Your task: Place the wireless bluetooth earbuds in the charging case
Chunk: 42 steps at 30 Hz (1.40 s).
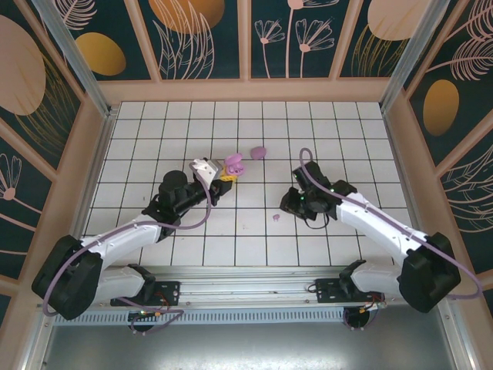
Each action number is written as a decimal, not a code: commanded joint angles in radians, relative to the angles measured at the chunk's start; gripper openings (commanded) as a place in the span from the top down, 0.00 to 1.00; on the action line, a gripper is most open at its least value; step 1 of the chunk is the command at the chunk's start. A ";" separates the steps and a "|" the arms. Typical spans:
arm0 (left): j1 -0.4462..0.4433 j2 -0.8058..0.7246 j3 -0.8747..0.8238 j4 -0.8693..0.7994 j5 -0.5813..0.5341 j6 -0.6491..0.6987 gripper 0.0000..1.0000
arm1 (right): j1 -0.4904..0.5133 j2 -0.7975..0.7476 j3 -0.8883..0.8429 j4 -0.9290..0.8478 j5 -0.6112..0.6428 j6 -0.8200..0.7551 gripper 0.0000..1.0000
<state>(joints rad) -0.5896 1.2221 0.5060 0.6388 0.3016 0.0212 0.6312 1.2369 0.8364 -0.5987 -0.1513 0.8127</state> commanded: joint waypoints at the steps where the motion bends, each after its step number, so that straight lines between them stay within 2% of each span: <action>1: -0.006 -0.033 -0.019 -0.007 -0.016 -0.009 0.96 | 0.037 0.067 0.036 0.007 0.041 0.036 0.73; 8: -0.006 -0.064 -0.060 0.006 -0.021 -0.008 0.96 | 0.078 0.246 0.088 -0.026 0.053 0.051 0.75; 19: -0.006 -0.096 -0.100 0.006 -0.011 0.005 0.95 | 0.107 0.415 0.208 -0.064 0.087 0.035 0.75; 26: -0.005 -0.107 -0.112 0.001 -0.013 0.017 0.95 | 0.129 0.460 0.255 -0.108 0.121 0.045 0.74; 33: -0.006 -0.086 -0.116 0.024 -0.006 0.015 0.95 | 0.139 0.452 0.268 -0.141 0.160 0.075 0.66; 42: -0.006 -0.071 -0.106 0.021 0.001 0.023 0.95 | 0.139 0.470 0.239 -0.120 0.148 0.088 0.64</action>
<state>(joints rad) -0.5896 1.1446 0.3958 0.6315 0.2867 0.0261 0.7639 1.6871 1.0824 -0.6971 -0.0189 0.8780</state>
